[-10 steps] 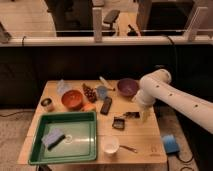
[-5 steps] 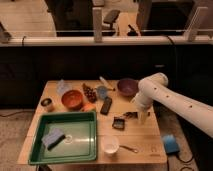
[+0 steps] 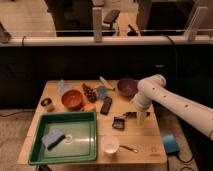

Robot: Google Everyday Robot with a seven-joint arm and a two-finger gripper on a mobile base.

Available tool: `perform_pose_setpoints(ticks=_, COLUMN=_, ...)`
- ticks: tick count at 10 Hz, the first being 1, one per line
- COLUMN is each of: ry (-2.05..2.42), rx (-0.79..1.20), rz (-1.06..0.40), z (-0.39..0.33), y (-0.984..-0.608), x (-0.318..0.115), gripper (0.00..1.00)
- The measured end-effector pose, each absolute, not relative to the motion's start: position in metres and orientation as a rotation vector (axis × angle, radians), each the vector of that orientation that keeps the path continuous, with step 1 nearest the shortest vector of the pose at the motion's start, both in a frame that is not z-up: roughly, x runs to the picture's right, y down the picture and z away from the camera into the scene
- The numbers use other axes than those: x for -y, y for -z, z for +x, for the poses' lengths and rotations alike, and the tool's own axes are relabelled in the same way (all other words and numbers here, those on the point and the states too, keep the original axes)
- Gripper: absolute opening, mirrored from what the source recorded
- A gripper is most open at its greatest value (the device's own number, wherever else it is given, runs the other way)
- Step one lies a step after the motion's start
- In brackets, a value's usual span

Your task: Place brush in tray

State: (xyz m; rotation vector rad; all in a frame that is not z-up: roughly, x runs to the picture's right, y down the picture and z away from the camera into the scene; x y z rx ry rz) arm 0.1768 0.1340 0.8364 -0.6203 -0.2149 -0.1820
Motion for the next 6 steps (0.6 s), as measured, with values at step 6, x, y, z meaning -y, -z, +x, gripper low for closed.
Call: perform_pose_setpoints(ticks=6, ry=0.196, rx=0.234, rz=-0.651, z=0.177, y=-0.862, x=-0.144, gripper=0.8)
